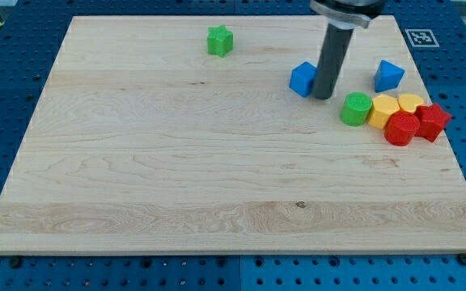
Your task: Move the blue cube at the bottom of the green star
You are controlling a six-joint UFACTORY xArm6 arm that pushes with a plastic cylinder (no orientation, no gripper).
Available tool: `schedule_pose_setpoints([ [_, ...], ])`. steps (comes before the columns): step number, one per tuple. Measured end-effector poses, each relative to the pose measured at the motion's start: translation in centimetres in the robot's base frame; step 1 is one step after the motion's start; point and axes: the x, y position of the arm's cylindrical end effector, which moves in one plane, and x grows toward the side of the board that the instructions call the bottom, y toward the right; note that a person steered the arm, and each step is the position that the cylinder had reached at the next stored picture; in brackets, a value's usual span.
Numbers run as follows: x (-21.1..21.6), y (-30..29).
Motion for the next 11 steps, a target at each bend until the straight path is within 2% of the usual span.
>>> schedule_pose_setpoints([
  [2, -1.3, 3.5],
  [3, -2.4, 1.0],
  [5, -2.4, -7.6],
  [6, -2.4, -9.0],
  [7, -2.4, -5.1],
  [8, -2.4, -6.7],
  [9, -2.5, -11.9],
  [11, -2.8, -13.0],
])
